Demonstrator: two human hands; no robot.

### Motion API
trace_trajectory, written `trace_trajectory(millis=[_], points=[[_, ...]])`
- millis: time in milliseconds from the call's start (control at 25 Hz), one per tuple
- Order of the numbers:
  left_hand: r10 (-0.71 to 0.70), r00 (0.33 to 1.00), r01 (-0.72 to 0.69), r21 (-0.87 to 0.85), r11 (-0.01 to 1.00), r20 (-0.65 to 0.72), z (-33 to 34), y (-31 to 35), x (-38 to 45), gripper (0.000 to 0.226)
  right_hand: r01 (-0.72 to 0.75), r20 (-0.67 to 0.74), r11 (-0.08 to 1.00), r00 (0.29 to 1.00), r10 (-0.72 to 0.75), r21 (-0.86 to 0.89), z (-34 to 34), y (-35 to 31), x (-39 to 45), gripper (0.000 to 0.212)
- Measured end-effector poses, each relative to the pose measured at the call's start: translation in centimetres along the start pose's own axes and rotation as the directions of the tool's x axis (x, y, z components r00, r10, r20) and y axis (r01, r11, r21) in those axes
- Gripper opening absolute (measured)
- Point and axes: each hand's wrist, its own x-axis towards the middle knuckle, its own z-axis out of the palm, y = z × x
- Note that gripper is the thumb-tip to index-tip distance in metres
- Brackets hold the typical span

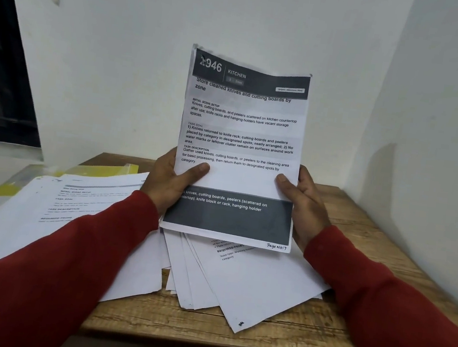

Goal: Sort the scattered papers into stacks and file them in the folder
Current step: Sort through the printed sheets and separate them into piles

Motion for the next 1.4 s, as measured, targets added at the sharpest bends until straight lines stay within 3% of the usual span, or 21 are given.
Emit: trace_trajectory(millis=[520,760,1400], points=[[-0.034,0.999,0.034,-0.024,0.999,0.018,0.13,0.54,-0.34,0.034,-0.034,-0.059,0.999,0.998,0.032,-0.034,-0.4,0.43,0.37,0.028],[-0.056,0.998,0.056,-0.013,0.998,0.003,0.56,0.92,-0.41,0.014,-0.044,-0.083,0.998,0.996,0.04,-0.045,-0.54,0.42,0.51,0.027],[-0.09,0.996,0.092,-0.069,0.993,0.024,0.62,0.99,-0.41,0.016,-0.04,-0.107,0.997,0.994,0.033,-0.062,-0.59,0.38,0.53,0.028]])
